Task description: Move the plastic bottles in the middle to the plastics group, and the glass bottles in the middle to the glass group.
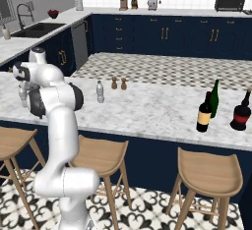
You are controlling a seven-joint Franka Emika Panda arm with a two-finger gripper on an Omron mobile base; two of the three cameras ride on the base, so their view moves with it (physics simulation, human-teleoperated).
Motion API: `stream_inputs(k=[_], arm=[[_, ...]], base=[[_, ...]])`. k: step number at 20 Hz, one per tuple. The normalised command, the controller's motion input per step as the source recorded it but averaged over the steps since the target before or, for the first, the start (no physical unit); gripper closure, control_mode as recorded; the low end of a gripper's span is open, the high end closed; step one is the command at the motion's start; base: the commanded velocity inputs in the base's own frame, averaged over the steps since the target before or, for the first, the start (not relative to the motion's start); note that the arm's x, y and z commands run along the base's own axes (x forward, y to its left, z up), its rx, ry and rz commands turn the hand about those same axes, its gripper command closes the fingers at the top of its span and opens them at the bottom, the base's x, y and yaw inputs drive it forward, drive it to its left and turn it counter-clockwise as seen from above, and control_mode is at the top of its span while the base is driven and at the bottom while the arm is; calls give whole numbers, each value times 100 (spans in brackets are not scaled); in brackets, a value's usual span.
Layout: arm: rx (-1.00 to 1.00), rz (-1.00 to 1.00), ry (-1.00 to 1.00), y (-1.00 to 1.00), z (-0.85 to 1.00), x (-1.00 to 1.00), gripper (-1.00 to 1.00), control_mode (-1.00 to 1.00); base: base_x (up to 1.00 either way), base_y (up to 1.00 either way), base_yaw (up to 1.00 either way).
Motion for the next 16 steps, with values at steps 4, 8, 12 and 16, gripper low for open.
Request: stream_inputs(k=[4,8,12,16], arm=[[0,0,0,9,-26,18,100,-100],[0,0,0,1,-19,19,100,-100],[0,0,0,11,0,36,100,-100],[0,0,0,24,0,37,100,-100]], base=[[0,0,0],[0,0,0],[0,0,0],[0,0,0]])
